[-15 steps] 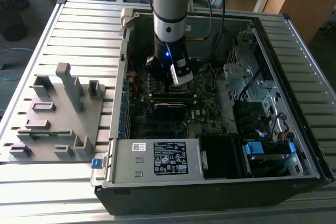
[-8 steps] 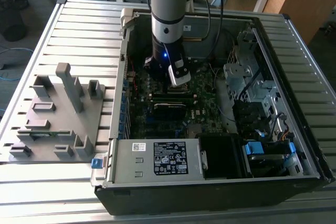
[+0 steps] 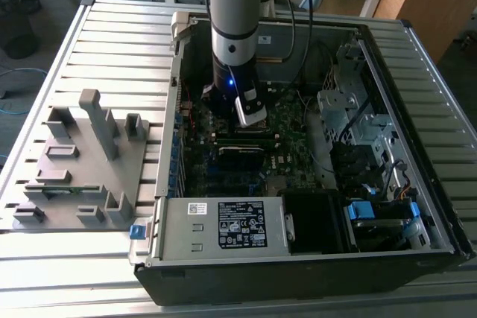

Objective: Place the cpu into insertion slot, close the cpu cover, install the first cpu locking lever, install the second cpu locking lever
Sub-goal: 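Install the second cpu locking lever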

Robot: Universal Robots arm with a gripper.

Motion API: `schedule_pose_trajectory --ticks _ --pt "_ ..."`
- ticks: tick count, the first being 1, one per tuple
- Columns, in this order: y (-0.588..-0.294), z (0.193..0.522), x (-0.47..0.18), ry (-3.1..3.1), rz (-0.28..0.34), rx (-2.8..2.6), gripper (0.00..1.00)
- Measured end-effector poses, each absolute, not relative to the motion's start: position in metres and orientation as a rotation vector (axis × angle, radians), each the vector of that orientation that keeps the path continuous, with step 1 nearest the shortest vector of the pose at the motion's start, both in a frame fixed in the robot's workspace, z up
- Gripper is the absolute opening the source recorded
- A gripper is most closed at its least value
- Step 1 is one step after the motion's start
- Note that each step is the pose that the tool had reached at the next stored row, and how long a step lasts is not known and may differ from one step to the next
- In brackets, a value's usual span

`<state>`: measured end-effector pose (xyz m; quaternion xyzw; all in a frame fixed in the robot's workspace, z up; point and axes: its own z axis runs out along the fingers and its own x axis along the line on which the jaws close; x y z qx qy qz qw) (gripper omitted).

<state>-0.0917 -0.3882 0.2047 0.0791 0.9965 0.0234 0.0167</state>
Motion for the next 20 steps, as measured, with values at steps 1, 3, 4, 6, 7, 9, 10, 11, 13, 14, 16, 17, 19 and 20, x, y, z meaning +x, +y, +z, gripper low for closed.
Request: schedule_pose_trajectory --ticks 1,3,4,6,7,9,10,11,13,14,16,17,19,20 --pt "-0.3882 0.2046 -0.0918 3.098 0.073 0.246 0.1" --pt "-0.3882 0.204 -0.0918 3.098 0.073 0.246 0.1" --pt "-0.3881 0.2034 -0.0919 3.097 0.073 0.246 0.1" --pt "-0.3882 0.2026 -0.0925 3.098 0.073 0.246 0.1" --pt "-0.3882 0.2026 -0.0926 3.098 0.073 0.246 0.1" --pt "-0.3882 0.2022 -0.093 3.098 0.081 0.246 0.1" --pt "-0.3882 0.2021 -0.0933 3.098 0.086 0.246 0.1" --pt "-0.3882 0.2018 -0.0936 3.098 0.09 0.246 0.1" --pt "-0.3881 0.201 -0.0938 3.098 0.098 0.246 0.1" --pt "-0.3882 0.2007 -0.094 3.098 0.102 0.247 0.1" --pt "-0.3882 0.2 -0.0941 3.098 0.114 0.247 0.1" --pt "-0.3882 0.1997 -0.0942 3.099 0.122 0.247 0.1" --pt "-0.3882 0.199 -0.0942 3.099 0.139 0.247 0.1" --pt "-0.3882 0.1988 -0.0942 3.099 0.149 0.248 0.1"
